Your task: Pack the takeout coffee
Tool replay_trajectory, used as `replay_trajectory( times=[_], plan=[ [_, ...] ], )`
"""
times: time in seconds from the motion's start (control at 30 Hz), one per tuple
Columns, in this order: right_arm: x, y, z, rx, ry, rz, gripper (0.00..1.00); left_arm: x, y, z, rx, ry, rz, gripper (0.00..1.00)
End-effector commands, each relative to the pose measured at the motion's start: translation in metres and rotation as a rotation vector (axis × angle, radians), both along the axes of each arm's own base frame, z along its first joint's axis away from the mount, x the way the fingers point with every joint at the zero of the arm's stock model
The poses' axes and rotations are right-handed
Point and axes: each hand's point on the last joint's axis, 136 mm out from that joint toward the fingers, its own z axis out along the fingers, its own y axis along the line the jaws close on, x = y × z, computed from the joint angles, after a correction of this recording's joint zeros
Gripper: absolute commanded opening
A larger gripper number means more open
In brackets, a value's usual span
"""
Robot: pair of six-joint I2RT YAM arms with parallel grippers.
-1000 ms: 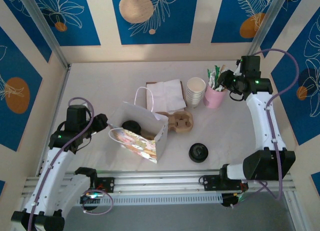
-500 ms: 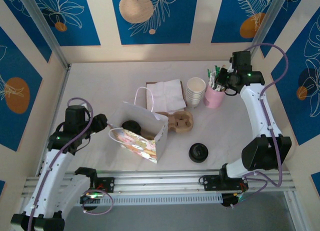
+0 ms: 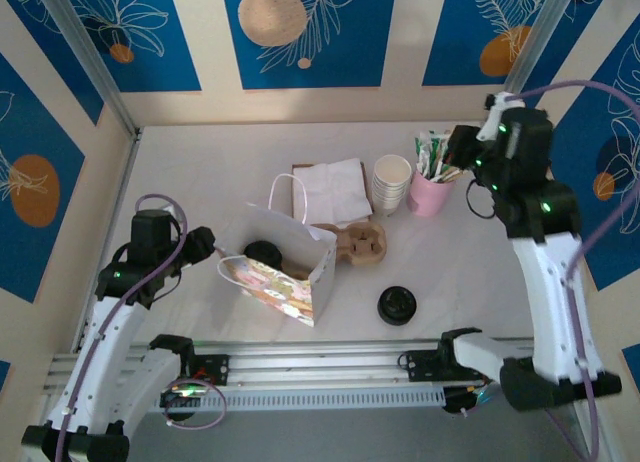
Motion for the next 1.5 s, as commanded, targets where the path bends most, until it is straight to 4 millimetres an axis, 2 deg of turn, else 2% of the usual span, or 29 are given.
replay_trajectory(
  times=[0.0,0.1,0.17,0.27,0.33,0.43,0.5,0.63,0.8,0.93,1.03,1.07,1.2,1.3,1.4,1.47],
  plan=[
    [-0.029,0.007,0.038,0.013,-0.125,0.054,0.00,0.005,-0.004,0.006,0.001,-0.026,-0.015,0.58],
    [-0.057,0.027,0.061,0.058,-0.203,0.183,0.00,0.007,-0.004,0.006,0.000,-0.026,-0.013,0.58],
    [-0.077,0.047,0.075,0.096,-0.249,0.315,0.00,0.007,-0.005,0.007,-0.006,-0.029,-0.018,0.58],
    [-0.106,0.083,0.085,0.127,-0.274,0.557,0.00,0.007,-0.005,0.007,-0.005,-0.028,-0.017,0.58],
    [-0.127,0.106,0.085,0.130,-0.266,0.735,0.00,0.006,-0.005,0.008,-0.008,-0.028,-0.016,0.58],
    [-0.168,0.139,0.073,0.116,-0.222,1.036,0.00,0.006,-0.005,0.006,-0.005,-0.030,-0.018,0.58],
    [-0.180,0.149,0.060,0.079,-0.185,1.112,0.00,0.005,-0.004,0.005,0.000,-0.023,-0.015,0.58],
    [-0.180,0.159,0.024,-0.046,-0.079,1.146,0.00,0.006,-0.004,0.007,-0.005,-0.028,-0.016,0.58],
    [-0.176,0.185,-0.031,-0.215,0.119,1.218,0.00,0.005,-0.004,0.007,-0.006,-0.027,-0.014,0.58],
    [-0.152,0.204,-0.077,-0.479,0.217,1.163,0.00,0.004,-0.003,0.005,0.002,-0.018,-0.012,0.58],
    [-0.145,0.221,-0.097,-0.568,0.283,1.187,0.00,0.004,-0.002,0.005,0.006,-0.024,-0.013,0.58],
    [-0.145,0.229,-0.101,-0.583,0.294,1.207,0.06,0.004,-0.002,0.005,0.011,-0.023,-0.013,0.58],
    [-0.127,0.251,-0.102,-0.623,0.262,1.165,0.40,0.003,-0.001,0.006,0.017,-0.023,-0.017,0.58],
    [-0.110,0.261,-0.085,-0.602,0.153,1.102,0.44,0.002,0.000,0.005,0.030,-0.022,-0.017,0.59],
    [-0.092,0.261,-0.050,-0.529,-0.002,0.998,0.44,0.002,0.001,0.006,0.032,-0.025,-0.018,0.59],
    [-0.076,0.251,-0.021,-0.443,-0.104,0.886,0.45,0.002,0.001,0.004,0.039,-0.026,-0.018,0.59]
  ],
)
